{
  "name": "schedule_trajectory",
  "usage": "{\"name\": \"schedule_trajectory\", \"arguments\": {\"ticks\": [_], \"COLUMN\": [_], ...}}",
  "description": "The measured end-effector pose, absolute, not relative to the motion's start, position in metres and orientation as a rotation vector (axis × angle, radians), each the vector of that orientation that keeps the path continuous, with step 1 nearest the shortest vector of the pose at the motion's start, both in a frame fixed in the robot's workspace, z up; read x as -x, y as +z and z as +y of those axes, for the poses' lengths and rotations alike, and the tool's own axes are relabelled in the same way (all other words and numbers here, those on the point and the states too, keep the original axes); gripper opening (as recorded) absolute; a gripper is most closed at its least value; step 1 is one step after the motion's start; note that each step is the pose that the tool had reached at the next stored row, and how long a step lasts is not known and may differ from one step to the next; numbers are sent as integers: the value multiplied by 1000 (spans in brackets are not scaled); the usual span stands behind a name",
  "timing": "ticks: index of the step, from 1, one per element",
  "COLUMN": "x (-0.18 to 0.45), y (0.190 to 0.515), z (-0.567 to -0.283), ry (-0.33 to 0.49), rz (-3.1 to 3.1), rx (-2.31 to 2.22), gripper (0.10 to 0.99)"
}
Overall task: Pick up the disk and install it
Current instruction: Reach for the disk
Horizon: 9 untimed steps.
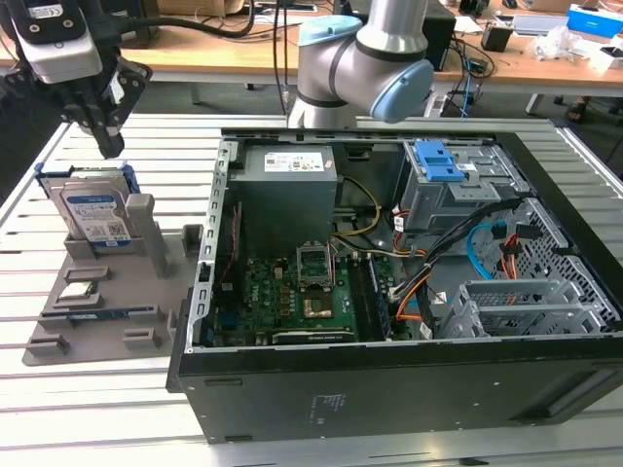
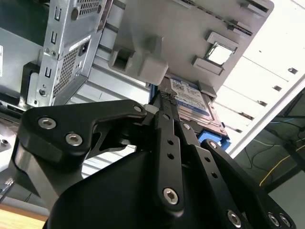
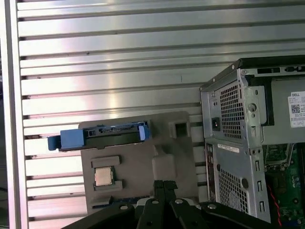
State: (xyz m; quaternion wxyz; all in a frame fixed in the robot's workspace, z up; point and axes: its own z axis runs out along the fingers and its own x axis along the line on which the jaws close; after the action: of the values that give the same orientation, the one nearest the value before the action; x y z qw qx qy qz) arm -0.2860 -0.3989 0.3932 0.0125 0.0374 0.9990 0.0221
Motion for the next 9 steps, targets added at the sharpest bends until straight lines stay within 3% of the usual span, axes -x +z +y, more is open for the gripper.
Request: {"name": "schedule_trajectory", "arguments": {"ticks": [9], "x": [309], "y": [393], "z": [-399], "ry": [69], "rz": [3114], "rx": [-117], "gripper": [106]}}
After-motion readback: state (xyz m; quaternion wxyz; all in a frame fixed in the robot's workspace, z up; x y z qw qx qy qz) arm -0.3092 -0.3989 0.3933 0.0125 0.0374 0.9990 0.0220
